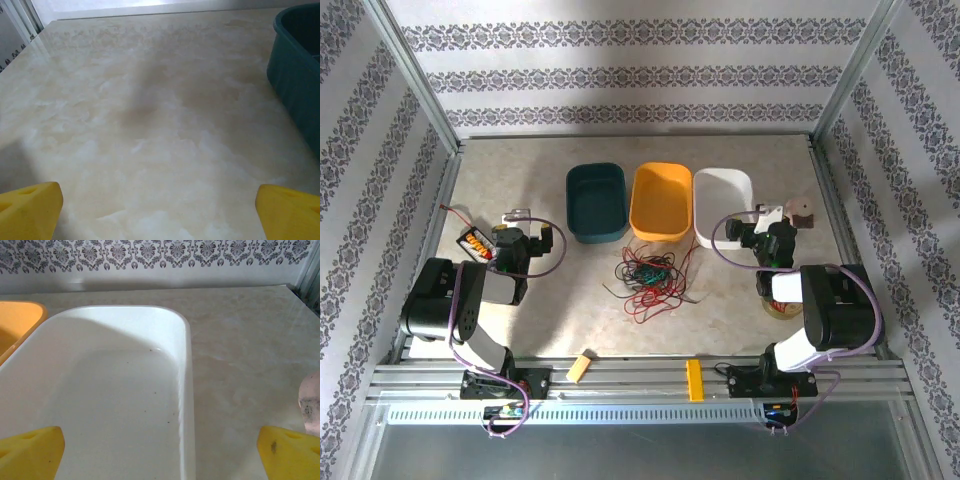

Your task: Untangle the cables

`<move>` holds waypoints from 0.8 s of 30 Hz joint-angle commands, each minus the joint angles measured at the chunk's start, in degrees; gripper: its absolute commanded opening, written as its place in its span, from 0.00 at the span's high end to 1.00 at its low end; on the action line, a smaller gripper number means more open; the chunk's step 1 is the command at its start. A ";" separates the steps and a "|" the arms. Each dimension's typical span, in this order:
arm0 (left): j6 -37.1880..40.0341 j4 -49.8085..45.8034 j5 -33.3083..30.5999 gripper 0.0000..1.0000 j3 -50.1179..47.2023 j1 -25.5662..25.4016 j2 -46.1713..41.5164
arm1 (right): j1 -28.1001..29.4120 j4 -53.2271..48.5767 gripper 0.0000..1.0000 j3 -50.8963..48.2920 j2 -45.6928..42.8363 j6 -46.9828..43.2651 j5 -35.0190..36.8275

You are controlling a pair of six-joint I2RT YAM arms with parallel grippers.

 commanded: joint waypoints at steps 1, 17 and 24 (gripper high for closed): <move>0.29 3.11 0.45 0.01 0.41 0.57 -0.03 | 0.64 0.88 0.02 0.48 0.28 -0.83 -0.95; -0.41 3.30 -1.15 0.01 0.32 0.66 -0.03 | 0.65 0.88 0.01 0.56 0.40 -0.80 -0.95; -0.43 3.26 -1.17 0.01 0.32 0.66 -0.02 | 0.68 0.88 0.02 0.56 0.31 -0.75 -0.95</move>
